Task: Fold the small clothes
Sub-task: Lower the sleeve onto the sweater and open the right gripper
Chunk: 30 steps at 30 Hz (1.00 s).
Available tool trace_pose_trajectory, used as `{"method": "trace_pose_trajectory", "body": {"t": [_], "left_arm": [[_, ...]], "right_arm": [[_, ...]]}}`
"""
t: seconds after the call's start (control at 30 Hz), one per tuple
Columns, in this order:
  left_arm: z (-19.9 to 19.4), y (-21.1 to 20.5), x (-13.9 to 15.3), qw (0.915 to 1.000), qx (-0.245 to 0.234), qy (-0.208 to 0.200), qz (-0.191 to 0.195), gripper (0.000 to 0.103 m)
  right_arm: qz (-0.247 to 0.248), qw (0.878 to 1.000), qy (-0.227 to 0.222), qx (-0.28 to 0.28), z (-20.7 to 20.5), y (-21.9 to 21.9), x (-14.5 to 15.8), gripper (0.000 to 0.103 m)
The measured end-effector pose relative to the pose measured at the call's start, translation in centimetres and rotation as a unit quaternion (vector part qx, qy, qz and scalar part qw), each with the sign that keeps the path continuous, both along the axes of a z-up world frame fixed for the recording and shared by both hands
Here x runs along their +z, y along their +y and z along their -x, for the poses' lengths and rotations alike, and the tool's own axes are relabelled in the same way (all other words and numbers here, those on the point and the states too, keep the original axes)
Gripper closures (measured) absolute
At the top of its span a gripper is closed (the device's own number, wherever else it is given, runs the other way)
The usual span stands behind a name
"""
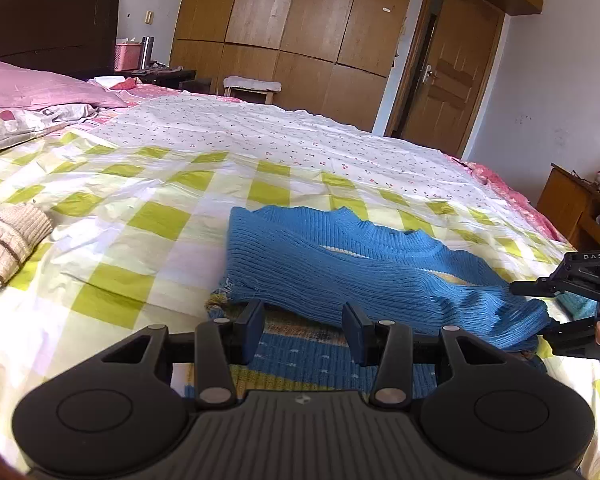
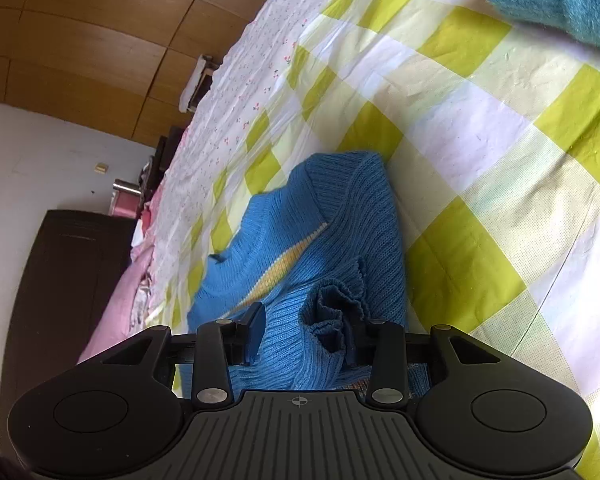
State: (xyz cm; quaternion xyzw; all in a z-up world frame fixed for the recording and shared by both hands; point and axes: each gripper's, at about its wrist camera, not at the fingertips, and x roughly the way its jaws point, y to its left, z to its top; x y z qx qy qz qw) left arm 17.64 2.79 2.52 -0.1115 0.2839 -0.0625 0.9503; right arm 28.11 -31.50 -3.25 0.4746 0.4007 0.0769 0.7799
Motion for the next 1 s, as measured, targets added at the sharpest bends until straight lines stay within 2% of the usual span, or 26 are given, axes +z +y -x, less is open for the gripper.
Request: {"method": "trace_pose_trajectory", "body": {"t": [0.03,0.1,0.13,0.2,0.3,0.4,0.47,0.53,0.6,0.67,0.8,1.0], "left_arm": [[0.0,-0.1,0.0,1.0,-0.002,0.0,0.001,0.054],[-0.1,-0.5,-0.1,1.0,-0.006,0.001,0.0,0.054],[-0.2,-0.7,-0.1,1.0,-0.008,0.001,0.0,0.054],[-0.3,-0.9,0.1,0.9999,-0.01,-0.003,-0.001,0.054],[-0.5,-1.0,0.5,0.9998,-0.012,-0.016,-0.001,0.054],[-1.0,-1.2,0.7,0.9995,-0.008,-0.032,-0.002,0.054],[-1.7,-1.3,0.4,0.9995,-0.007,-0.03,-0.001,0.054],[-2.7,-1.6,-0.3,0.9999,-0.004,-0.014,-0.008,0.054],[-3.6,-1.8,-1.2,0.9997,-0.003,0.014,-0.021,0.054],[-4.1,-2.0,-2.1,0.9984,-0.005,0.046,-0.034,0.054],[-3.7,-1.9,-2.9,0.9972,-0.013,0.055,-0.048,0.054],[-3.4,-1.5,-2.5,0.9974,-0.008,0.053,-0.048,0.054]], "right_arm": [[0.006,1.0,0.003,0.001,-0.2,0.1,0.0,0.066],[0.046,0.999,0.008,0.005,-0.4,0.7,0.3,0.087],[0.063,0.998,0.006,0.009,-0.4,1.1,0.6,0.091],[0.087,0.996,-0.013,0.014,-0.4,1.5,1.5,0.094],[0.113,0.991,-0.066,0.011,0.2,1.9,3.6,0.094],[0.137,0.982,-0.127,0.006,1.0,2.1,5.7,0.094],[0.15,0.978,-0.146,0.002,1.3,2.1,5.9,0.094],[0.178,0.975,-0.131,0.013,1.0,2.4,4.9,0.094],[0.205,0.975,-0.083,0.029,0.6,2.5,2.9,0.094],[0.207,0.976,-0.057,0.038,0.7,2.6,1.6,0.091],[0.194,0.979,-0.062,0.029,1.1,2.3,1.7,0.09],[0.235,0.968,-0.078,0.025,1.8,3.1,3.2,0.09]]}}
